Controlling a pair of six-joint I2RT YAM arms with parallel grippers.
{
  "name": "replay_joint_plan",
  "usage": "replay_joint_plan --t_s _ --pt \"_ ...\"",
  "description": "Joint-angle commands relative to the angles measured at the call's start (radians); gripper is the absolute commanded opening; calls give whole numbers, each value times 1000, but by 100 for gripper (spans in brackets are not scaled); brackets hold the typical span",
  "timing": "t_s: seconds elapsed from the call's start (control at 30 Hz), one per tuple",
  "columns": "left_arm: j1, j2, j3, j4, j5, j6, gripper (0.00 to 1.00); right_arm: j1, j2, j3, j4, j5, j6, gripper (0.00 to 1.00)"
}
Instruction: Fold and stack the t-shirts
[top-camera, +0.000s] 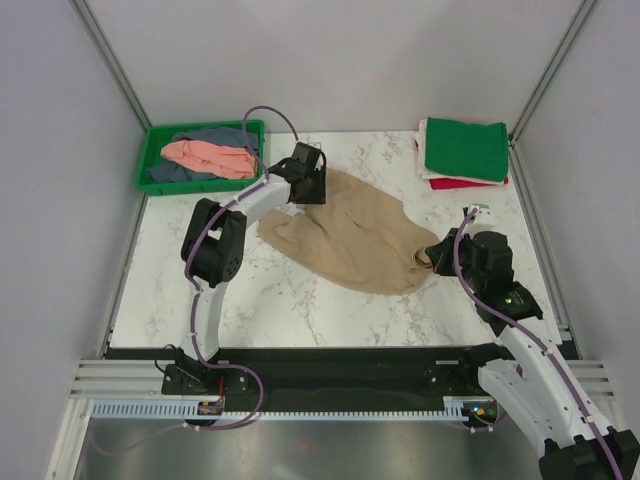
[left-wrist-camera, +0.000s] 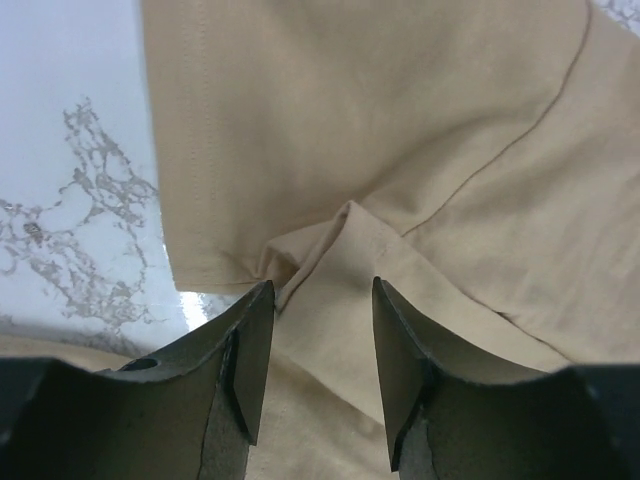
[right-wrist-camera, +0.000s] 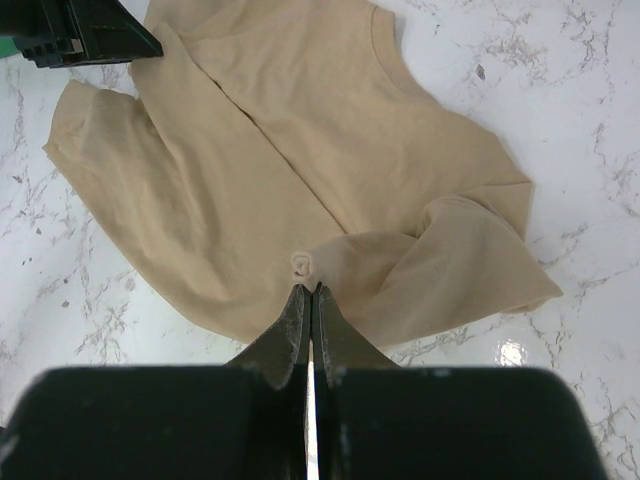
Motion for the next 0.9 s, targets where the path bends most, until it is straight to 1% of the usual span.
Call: replay_joint_plan --t_s 0.0,0.2,0.23,0.33,0.37,0.4,0.43,0.5,0.63,0.73,0.77,0.87 --pt "-3 -17 12 59 61 27 52 1 2 -1 38 -15 -9 0" --pt "-3 -14 4 64 61 21 41 0 5 -3 40 -15 -9 0" --pt "-3 -16 1 62 63 21 35 1 5 -3 41 -15 -9 0" --pt "-3 -36 -5 64 55 18 24 1 8 -4 41 -15 -9 0" --pt "-5 -42 -8 64 53 18 15 1 7 -3 41 -17 -9 0" --pt "-5 -51 -13 64 49 19 11 3 7 -3 41 -17 -9 0" --pt "-5 -66 -16 64 49 21 2 1 5 -3 41 -17 -9 0" --pt "-5 -83 -19 65 56 34 2 1 4 -1 41 -17 -10 0" --pt "-5 -172 -61 62 57 37 2 1 1 2 40 -12 -9 0" --pt "-5 -321 -127 61 34 19 2 1 -8 28 15 -8 -6 0" --pt "-5 -418 -147 64 27 13 2 3 -21 43 2 -4 -3 0" --pt "-8 -571 -215 50 -11 -4 2 0 -57 134 -54 20 26 0"
